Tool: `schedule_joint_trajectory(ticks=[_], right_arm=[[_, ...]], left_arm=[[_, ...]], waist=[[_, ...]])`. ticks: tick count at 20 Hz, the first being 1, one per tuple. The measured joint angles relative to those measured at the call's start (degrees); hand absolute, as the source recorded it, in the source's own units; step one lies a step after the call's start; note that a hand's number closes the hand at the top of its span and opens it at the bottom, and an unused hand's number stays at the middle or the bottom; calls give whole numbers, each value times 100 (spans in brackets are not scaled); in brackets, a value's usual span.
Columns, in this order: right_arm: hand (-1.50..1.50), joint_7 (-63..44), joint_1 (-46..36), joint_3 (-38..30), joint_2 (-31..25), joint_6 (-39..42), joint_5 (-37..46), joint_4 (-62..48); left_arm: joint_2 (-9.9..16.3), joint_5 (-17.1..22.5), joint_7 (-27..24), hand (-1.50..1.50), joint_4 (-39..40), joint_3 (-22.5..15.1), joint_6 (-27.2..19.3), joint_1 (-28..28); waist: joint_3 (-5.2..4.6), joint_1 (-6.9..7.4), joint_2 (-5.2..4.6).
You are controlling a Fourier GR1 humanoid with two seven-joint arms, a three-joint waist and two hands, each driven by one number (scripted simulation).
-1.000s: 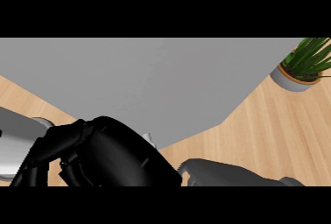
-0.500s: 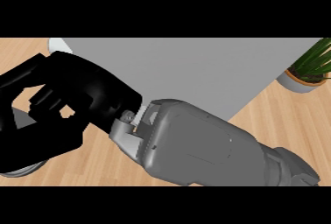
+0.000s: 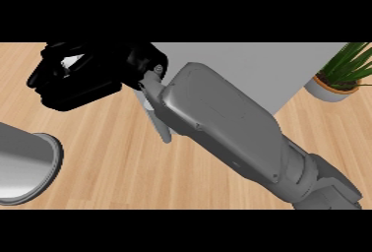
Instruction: Pick up the wine, place it into the cabinet and close the cabinet
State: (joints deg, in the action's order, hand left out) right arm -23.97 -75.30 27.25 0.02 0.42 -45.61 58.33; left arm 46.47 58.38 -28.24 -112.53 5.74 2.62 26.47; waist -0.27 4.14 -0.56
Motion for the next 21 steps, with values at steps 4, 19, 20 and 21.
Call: schedule_joint_trajectory(ticks=[4, 19, 20, 21], right_arm=[[150, 584, -112, 9, 2, 170, 222, -489], [150, 1549, -130, 0, 3, 371, 222, -980], [150, 1591, -151, 27, 4, 388, 197, -976], [150, 1625, -153, 40, 3, 390, 178, -983]], left_arm=[[20, 52, 106, -150, -67, 83, 39, -24], [-15, 225, 366, -150, -381, -38, 101, -136], [-27, 231, 383, -150, -393, -77, 86, -173], [-33, 231, 407, -150, -428, -118, 69, -183]], waist=[[-65, 7, 72], [-254, -7, 180], [-266, -36, 166], [-267, -40, 165]])
